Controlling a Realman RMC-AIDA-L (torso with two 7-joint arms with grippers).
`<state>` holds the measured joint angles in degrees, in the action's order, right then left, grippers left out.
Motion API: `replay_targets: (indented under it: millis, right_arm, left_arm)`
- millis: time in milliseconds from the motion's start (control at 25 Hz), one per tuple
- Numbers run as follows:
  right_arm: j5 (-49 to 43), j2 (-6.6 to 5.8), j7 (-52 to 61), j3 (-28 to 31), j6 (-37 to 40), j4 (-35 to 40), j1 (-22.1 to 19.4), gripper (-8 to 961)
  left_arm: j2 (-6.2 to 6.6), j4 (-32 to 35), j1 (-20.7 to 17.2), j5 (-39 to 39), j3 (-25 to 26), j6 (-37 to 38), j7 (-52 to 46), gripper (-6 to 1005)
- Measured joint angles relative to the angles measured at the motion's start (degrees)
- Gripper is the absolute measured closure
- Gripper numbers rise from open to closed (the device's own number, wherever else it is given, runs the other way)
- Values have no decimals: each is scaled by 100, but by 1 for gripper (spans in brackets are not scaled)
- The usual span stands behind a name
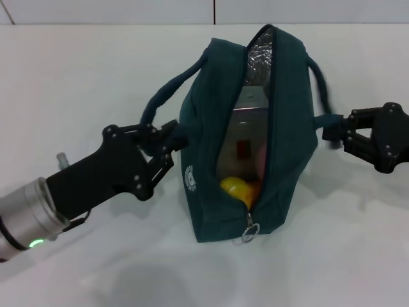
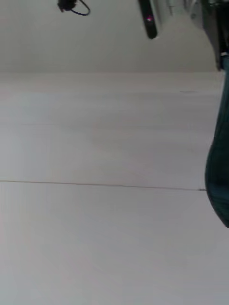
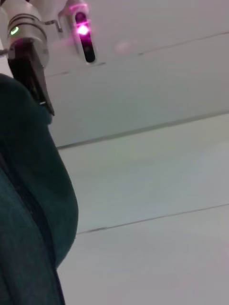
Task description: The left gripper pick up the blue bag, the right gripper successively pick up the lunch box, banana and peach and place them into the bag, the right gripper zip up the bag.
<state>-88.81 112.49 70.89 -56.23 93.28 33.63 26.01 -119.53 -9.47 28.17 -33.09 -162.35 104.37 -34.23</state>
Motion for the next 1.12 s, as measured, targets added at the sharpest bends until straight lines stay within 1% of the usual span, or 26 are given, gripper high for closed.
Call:
replay_targets:
  millis: [80, 160, 280, 400, 480, 600, 800, 960, 1120]
  right_arm:
    - [14, 0, -6, 31, -26, 8, -39, 722]
    - [46, 0, -35, 75, -37, 18, -69, 718]
    - [54, 55, -155, 259, -24, 32, -122, 711]
    - [54, 143, -334, 522, 10, 84, -224, 705]
    - [54, 167, -404, 632, 53, 121, -279, 612]
    - [88, 157, -566, 728, 209, 143, -373, 472]
    - [67, 114, -633, 726, 393, 191, -426, 378]
    - [9, 119, -751, 693, 717, 193, -444, 380]
    - [-352, 184, -767, 574, 836, 358, -421, 382]
  left_arm:
    - [-3, 102, 17, -13, 4, -2, -5, 682]
    - [-4, 255, 26, -60, 10, -26, -19, 763]
    - [-11, 473, 11, -93, 9, -152, 15, 884]
    - [-22, 643, 11, -87, -15, -370, 108, 903]
    - [-22, 683, 14, -66, -27, -404, 115, 916]
    - [-20, 776, -5, -70, -14, -389, 148, 921]
    - [-17, 901, -29, -139, 20, -370, 193, 920]
    - [-13, 914, -60, -292, 24, -389, 193, 918]
    - [-9, 976, -67, -292, 13, -311, 191, 917]
